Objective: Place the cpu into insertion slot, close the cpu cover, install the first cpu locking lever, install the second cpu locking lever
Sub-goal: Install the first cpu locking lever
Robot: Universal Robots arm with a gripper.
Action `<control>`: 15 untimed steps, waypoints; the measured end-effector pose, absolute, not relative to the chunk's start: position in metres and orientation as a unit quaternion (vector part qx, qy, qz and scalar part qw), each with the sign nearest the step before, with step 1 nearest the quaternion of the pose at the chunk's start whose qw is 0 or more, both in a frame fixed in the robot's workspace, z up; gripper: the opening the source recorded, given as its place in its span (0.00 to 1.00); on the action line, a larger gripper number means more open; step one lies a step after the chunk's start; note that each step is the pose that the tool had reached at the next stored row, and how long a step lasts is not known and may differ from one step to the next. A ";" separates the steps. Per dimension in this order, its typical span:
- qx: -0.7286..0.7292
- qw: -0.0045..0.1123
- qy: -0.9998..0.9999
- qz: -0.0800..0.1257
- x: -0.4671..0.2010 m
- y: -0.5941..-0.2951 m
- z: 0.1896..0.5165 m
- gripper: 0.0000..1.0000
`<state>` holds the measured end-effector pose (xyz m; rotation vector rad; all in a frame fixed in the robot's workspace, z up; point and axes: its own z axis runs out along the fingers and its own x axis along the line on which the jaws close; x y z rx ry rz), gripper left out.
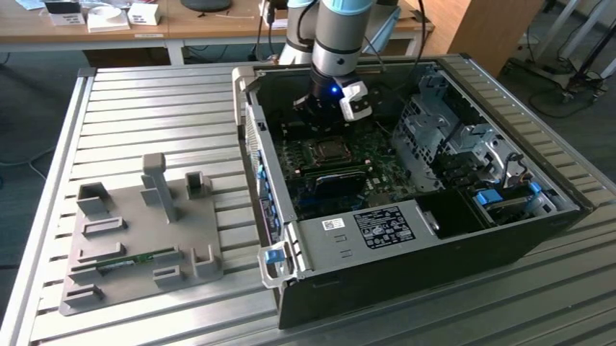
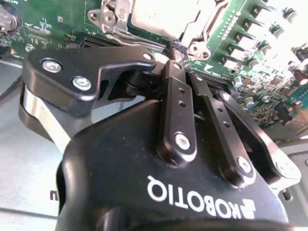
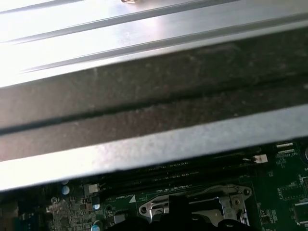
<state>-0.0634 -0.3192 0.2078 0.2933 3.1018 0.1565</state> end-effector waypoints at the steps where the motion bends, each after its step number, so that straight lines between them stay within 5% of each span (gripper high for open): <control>1: 0.092 0.011 0.994 0.050 -0.063 -0.319 0.208 0.11; 15: 0.088 0.013 0.995 0.042 -0.060 -0.320 0.208 0.11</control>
